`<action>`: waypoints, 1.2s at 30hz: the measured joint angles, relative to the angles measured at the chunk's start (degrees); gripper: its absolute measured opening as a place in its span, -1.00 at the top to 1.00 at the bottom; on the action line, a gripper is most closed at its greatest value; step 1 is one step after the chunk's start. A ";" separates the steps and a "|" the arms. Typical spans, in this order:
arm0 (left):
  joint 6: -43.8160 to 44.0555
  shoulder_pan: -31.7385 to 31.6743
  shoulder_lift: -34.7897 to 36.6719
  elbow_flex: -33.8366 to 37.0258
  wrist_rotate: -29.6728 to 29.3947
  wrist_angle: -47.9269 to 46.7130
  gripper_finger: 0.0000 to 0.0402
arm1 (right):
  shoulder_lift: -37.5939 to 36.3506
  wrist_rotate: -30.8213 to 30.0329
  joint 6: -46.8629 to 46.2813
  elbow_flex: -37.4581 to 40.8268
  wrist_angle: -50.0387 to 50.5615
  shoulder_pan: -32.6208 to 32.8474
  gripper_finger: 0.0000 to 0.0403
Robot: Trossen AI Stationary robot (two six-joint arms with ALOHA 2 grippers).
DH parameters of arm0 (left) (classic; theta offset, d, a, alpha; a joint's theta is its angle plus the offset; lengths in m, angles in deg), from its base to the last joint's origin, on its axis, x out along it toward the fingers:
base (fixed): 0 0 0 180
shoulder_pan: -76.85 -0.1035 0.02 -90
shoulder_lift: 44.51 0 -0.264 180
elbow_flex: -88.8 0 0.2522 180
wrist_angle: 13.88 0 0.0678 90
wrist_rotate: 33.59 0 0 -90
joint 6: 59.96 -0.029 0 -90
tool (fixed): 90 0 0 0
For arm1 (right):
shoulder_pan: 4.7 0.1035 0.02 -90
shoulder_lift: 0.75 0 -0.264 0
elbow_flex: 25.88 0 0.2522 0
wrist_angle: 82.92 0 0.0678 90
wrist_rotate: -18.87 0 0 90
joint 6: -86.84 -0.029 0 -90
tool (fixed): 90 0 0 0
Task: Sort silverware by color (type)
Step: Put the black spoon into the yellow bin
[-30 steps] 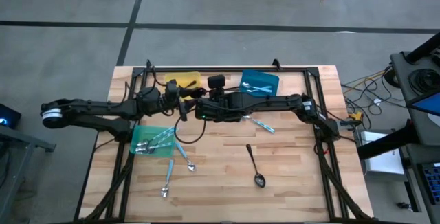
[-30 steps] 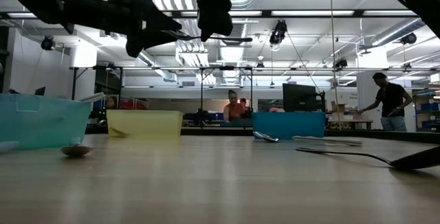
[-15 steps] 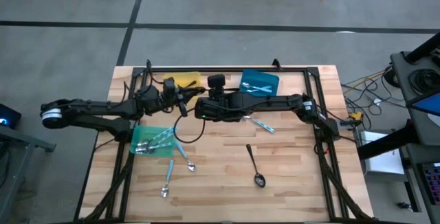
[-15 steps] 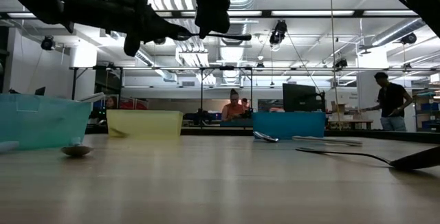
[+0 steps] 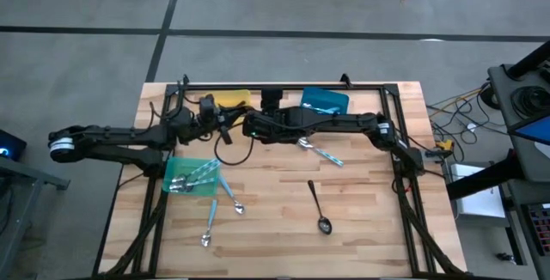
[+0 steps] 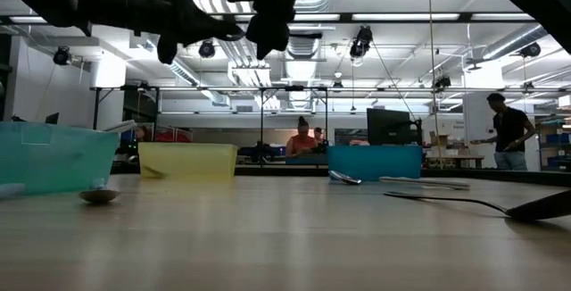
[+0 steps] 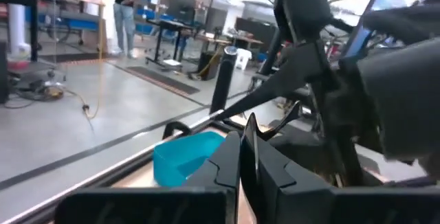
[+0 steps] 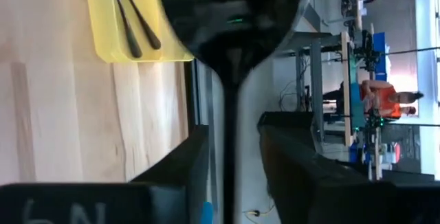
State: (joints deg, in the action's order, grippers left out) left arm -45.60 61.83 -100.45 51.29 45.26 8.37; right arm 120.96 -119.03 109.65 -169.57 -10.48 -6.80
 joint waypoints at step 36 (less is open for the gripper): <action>-5.31 -9.10 18.44 0.72 -7.30 -16.83 1.00 | -25.21 80.80 -5.31 24.43 -24.13 -27.13 0.24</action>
State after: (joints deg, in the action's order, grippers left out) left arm -50.92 52.73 -82.01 52.01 37.96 -8.47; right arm 95.74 -38.23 104.34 -145.14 -34.61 -33.93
